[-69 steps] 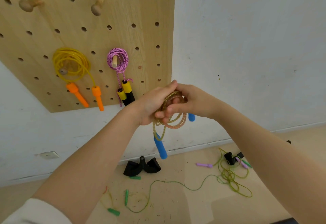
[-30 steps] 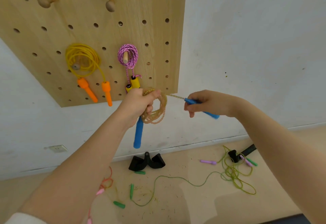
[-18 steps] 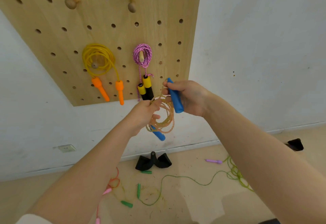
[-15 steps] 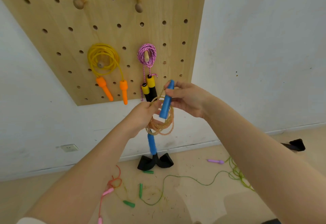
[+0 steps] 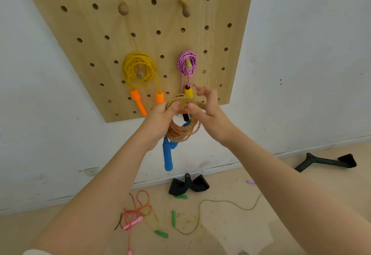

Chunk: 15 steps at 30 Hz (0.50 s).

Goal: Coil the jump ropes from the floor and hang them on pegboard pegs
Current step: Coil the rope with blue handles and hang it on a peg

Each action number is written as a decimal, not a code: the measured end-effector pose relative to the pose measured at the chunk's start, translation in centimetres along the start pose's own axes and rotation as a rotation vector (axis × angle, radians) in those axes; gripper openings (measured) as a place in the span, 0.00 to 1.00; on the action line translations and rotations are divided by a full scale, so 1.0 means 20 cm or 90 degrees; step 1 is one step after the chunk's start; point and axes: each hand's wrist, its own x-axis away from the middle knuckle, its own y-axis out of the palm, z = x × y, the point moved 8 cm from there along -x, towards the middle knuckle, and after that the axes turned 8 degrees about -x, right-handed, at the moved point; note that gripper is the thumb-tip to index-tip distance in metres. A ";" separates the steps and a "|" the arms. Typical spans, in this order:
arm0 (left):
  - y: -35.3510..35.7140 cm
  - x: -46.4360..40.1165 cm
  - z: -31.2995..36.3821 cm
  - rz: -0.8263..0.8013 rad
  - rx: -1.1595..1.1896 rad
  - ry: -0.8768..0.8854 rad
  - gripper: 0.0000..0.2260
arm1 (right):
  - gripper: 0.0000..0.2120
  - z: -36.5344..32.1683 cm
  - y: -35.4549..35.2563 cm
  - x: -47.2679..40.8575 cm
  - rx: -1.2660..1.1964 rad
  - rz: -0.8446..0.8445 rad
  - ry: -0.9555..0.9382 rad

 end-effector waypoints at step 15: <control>-0.09 -0.04 0.26 -0.077 0.435 0.010 0.16 | 0.17 -0.13 -0.10 -0.07 0.238 0.049 -0.030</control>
